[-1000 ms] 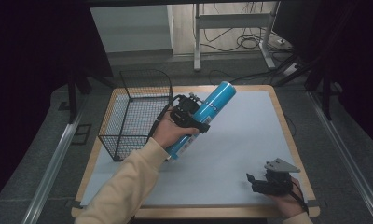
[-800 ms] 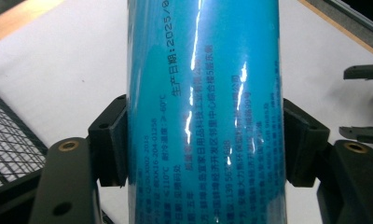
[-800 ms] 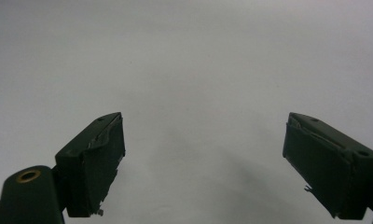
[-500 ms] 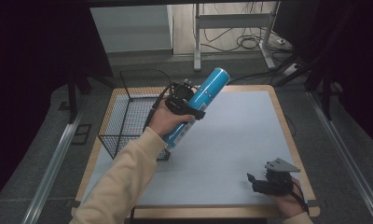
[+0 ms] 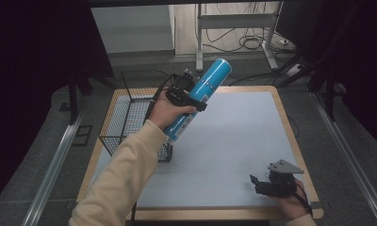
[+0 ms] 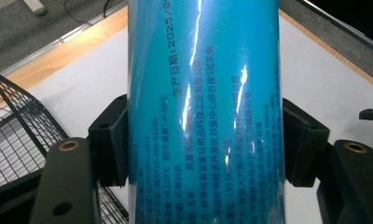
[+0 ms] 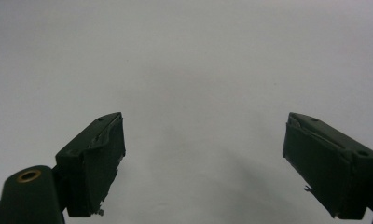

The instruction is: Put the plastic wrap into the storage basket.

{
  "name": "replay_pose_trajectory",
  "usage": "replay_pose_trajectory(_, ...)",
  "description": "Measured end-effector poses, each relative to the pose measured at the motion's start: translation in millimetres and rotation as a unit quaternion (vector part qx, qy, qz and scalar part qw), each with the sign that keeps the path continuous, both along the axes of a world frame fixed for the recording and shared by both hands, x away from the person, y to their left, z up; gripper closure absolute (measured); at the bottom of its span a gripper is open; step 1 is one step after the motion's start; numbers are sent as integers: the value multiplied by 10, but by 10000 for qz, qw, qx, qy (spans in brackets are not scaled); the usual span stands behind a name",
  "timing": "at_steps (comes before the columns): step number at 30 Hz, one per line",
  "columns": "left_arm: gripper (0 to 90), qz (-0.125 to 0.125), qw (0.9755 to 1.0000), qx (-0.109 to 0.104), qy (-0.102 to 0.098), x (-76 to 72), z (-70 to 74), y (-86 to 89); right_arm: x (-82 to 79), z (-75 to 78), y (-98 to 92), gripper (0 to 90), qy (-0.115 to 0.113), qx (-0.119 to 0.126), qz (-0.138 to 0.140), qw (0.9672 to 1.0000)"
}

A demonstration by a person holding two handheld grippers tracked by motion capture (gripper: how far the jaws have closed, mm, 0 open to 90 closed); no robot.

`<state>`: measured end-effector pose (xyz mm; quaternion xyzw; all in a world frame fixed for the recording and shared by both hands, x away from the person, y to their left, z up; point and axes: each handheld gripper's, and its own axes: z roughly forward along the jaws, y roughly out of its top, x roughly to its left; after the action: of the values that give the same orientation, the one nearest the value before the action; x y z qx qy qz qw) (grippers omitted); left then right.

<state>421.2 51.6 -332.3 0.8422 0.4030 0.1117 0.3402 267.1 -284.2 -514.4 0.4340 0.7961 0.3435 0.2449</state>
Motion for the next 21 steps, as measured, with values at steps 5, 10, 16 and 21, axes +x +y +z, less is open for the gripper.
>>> replay_pose_trajectory(5, 318, 9, 10000, -39, -38, 55, 33, 12, 4, -3, -4, 132, 3, 12, 8, 10000)
replay_pose_trajectory(10, 318, -21, 9999, 22, -145, 109, 87, 28, 2, -5, 0, 132, 4, 16, 26, 10000)
replay_pose_trajectory(16, 318, 86, 9998, 6, -201, 182, 143, 98, -1, 5, -5, 132, -7, 66, 44, 10000)
replay_pose_trajectory(21, 318, 248, 9994, 28, -220, 261, 119, 202, 1, 7, -2, 132, -29, 77, 73, 9999)
